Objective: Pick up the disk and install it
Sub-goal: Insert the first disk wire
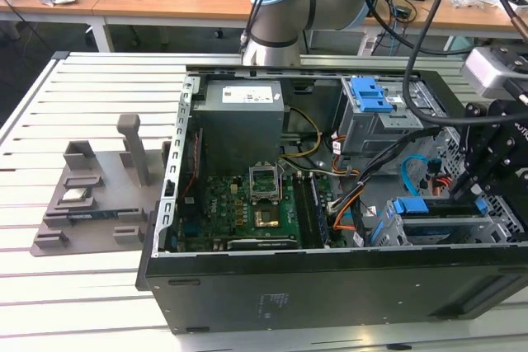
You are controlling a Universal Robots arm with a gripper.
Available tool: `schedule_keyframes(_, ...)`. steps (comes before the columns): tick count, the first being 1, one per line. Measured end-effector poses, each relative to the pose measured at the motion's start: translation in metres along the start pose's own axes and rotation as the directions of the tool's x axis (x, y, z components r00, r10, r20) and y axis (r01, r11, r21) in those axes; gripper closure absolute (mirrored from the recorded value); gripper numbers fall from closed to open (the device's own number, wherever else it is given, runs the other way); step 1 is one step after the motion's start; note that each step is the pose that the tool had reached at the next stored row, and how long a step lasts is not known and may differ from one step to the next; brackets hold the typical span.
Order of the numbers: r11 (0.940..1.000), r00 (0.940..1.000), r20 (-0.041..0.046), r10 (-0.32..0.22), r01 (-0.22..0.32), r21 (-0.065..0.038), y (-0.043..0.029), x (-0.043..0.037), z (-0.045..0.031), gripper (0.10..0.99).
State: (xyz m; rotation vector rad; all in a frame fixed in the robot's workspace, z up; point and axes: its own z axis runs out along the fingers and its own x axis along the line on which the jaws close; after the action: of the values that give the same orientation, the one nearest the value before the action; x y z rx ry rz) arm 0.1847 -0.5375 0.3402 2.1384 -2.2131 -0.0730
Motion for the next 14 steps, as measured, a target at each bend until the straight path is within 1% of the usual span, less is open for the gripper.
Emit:
schedule_keyframes(2, 1.0, 1.0, -0.001, 0.001, -0.001, 0.0, -0.0003, 0.0, 0.0041, 0.922)
schedule_keyframes(6, 1.0, 1.0, 0.0018, 0.001, -0.001, 0.0, -0.0005, 0.0, 0.0058, 0.91)
schedule_keyframes(7, 1.0, 1.0, 0.0007, 0.001, -0.001, 0.0, -0.0004, -0.0002, 0.0057, 0.91)
schedule_keyframes(8, 1.0, 1.0, -0.0017, 0.001, -0.001, 0.0, -0.0003, -0.0004, 0.004, 0.847)
schedule_keyframes(9, 1.0, 1.0, -0.0017, 0.001, -0.001, 0.0, 0.0002, -0.001, -0.0014, 0.847)
schedule_keyframes(11, 1.0, 1.0, -0.0019, 0.001, -0.001, 0.0, 0.0008, -0.0024, -0.0095, 0.847)
schedule_keyframes(12, 1.0, 1.0, -0.0022, 0.001, -0.001, 0.001, 0.0015, -0.0056, -0.0166, 0.847)
schedule_keyframes(13, 1.0, 1.0, -0.0025, 0.001, -0.001, 0.001, 0.0023, -0.0079, -0.0248, 0.925)
schedule_keyframes(14, 1.0, 1.0, -0.0027, 0.001, -0.001, 0.001, 0.0029, -0.0088, -0.033, 0.98)
